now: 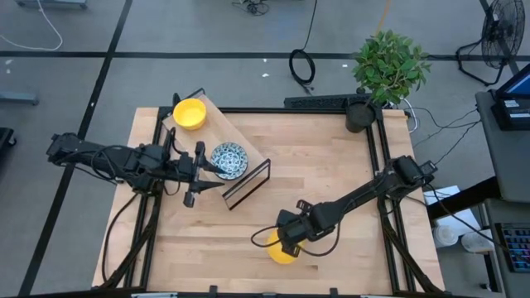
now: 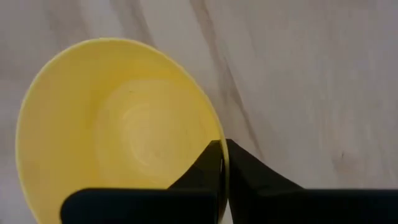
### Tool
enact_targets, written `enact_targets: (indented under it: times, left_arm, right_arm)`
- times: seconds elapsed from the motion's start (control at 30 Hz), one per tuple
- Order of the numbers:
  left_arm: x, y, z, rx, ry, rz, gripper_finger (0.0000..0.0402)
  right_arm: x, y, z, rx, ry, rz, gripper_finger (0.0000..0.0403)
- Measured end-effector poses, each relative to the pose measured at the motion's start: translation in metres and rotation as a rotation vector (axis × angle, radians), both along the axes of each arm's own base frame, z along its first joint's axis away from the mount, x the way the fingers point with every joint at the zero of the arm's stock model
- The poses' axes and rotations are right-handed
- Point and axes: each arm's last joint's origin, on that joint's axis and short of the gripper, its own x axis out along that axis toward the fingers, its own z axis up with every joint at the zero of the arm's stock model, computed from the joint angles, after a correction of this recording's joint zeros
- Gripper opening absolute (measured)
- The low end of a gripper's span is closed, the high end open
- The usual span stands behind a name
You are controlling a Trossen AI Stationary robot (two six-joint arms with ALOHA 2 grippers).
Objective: Pick & Place Mini bowls
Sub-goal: Stack the yellow bowl on the yellow bowls on the shelf
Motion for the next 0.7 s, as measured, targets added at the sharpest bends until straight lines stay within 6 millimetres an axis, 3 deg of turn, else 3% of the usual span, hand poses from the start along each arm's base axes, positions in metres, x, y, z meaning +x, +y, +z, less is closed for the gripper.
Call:
enact_targets:
  times: [0.3,0.47,0.7]
  left_arm:
    - [0.0,0.0,0.0,0.0,0.001,0.001,0.0173]
    - [0.002,0.0,-0.002,0.002,0.007,0.001,0.0177]
    - [0.005,-0.001,-0.003,0.003,0.011,0.002,0.0165]
  right_arm:
    - [-0.01,0.002,0.061,-0.067,-0.304,0.074,0.0001]
    - [-0.022,-0.003,0.089,-0.264,-0.438,0.053,0.0001]
    - [-0.028,-0.023,0.11,-0.589,-0.507,-0.016,0.0001]
